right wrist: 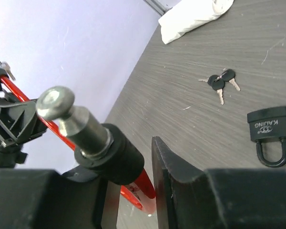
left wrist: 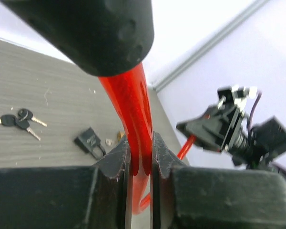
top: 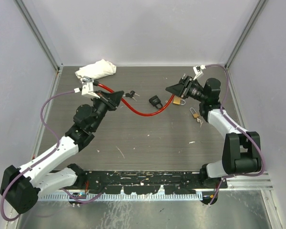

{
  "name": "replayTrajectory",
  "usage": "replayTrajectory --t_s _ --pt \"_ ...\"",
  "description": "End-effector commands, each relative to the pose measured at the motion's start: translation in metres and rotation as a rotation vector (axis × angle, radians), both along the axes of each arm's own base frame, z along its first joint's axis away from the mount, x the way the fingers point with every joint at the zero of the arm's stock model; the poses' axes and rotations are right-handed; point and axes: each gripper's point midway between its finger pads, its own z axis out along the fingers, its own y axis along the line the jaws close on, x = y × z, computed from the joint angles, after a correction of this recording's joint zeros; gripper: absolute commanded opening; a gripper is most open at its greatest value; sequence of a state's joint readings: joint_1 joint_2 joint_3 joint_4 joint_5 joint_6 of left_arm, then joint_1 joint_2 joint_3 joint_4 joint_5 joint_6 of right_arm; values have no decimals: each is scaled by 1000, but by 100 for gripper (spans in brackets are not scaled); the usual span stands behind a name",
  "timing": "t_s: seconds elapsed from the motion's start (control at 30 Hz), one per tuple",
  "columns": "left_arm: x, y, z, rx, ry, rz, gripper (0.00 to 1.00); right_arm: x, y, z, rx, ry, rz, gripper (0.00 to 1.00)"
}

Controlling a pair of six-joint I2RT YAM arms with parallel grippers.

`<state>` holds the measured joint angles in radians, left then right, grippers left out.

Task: Lock with the key
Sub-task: Adjust the lock.

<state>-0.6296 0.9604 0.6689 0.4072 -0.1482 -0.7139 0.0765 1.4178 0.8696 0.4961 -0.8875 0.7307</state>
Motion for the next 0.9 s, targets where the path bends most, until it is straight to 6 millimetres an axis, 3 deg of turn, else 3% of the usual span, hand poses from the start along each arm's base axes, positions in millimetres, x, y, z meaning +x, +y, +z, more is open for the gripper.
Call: replayTrajectory --t_s 0.0,0.5,0.87 --pt "18 21 84 -294 -178 145 0 2 2 19 155 59 -24 36" --pt "62 21 124 -592 -222 251 0 48 -38 -24 227 249 -193 46" --pt "84 12 113 -591 -203 341 0 65 -54 0 361 236 -282 53"
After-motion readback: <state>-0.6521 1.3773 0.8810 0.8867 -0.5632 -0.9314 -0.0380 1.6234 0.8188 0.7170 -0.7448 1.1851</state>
